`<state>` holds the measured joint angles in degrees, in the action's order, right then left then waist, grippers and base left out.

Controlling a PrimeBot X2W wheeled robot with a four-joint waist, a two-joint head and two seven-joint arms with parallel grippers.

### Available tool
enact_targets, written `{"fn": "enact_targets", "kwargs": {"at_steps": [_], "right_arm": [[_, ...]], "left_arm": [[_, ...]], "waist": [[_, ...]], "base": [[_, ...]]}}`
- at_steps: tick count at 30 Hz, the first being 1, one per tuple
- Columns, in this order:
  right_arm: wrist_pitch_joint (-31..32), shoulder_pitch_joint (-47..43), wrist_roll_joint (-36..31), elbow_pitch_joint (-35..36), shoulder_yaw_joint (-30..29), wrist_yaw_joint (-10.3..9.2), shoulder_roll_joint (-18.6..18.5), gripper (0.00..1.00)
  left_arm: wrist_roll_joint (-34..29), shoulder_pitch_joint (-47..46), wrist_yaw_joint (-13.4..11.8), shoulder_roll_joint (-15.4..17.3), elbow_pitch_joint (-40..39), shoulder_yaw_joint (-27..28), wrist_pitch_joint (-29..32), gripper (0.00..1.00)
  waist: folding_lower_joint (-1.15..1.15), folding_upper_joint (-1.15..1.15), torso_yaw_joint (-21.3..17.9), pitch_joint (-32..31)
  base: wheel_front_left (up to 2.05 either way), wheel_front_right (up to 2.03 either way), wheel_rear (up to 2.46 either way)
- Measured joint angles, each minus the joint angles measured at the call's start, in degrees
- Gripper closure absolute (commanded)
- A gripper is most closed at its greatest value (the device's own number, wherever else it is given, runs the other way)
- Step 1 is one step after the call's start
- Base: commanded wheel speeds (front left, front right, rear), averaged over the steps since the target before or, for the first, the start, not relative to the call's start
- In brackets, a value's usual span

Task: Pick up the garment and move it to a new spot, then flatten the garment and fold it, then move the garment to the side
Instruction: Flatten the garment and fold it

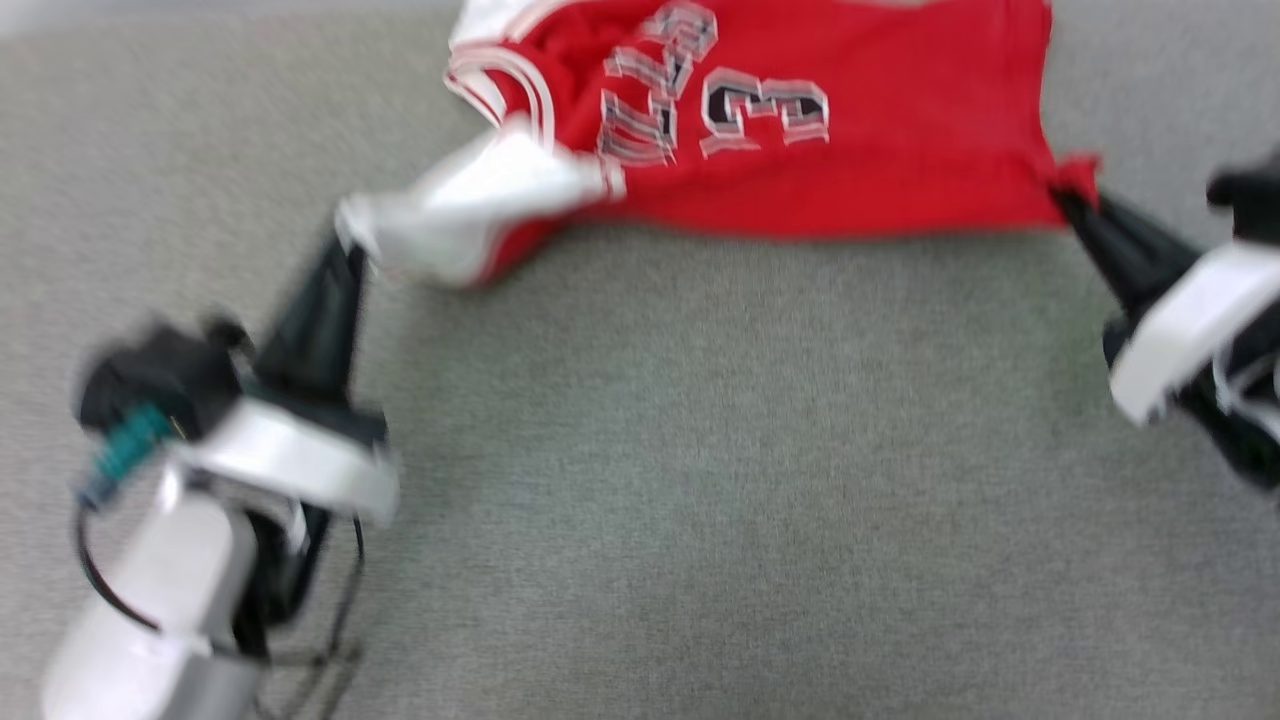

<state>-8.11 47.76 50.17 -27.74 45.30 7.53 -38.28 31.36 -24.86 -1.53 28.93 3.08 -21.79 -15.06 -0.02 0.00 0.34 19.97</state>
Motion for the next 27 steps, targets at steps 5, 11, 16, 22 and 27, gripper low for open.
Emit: {"fn": "enact_targets", "kwargs": {"at_steps": [5,11,16,22,27], "right_arm": [[-0.48,-9.19,2.34,0.98,0.15,0.0,-1.65,1.0],[-1.52,-17.9,3.37,2.26,0.96,0.0,-3.11,1.0],[-2.7,-23.78,3.38,2.64,1.43,0.0,-3.12,1.0],[-2.93,-30.38,4.86,5.21,0.96,0.0,-4.17,1.0],[-2.6,-34.71,5.91,7.0,-0.29,0.0,-5.84,1.0]], "left_arm": [[0.63,10.33,0.27,-1.75,0.88,0.73,-0.01,1.0],[4.16,21.35,5.33,-1.15,1.05,-1.68,0.73,1.0],[7.26,28.11,5.58,0.05,0.55,-1.85,1.98,1.0],[12.54,35.92,5.81,0.88,-1.36,-3.02,6.2,1.0],[16.81,40.33,6.1,1.16,-3.67,-4.53,10.28,1.0]], "waist": [[0.0,0.0,0.78,-5.16],[-0.01,0.0,1.06,-10.88],[0.0,0.0,0.67,-14.6],[0.0,0.0,-0.06,-17.91],[0.0,0.0,-0.36,-19.22]], "base": [[0.0,0.0,0.0],[0.0,0.0,0.0],[0.0,0.0,0.0],[0.0,0.0,0.0],[0.0,0.0,0.0]]}}
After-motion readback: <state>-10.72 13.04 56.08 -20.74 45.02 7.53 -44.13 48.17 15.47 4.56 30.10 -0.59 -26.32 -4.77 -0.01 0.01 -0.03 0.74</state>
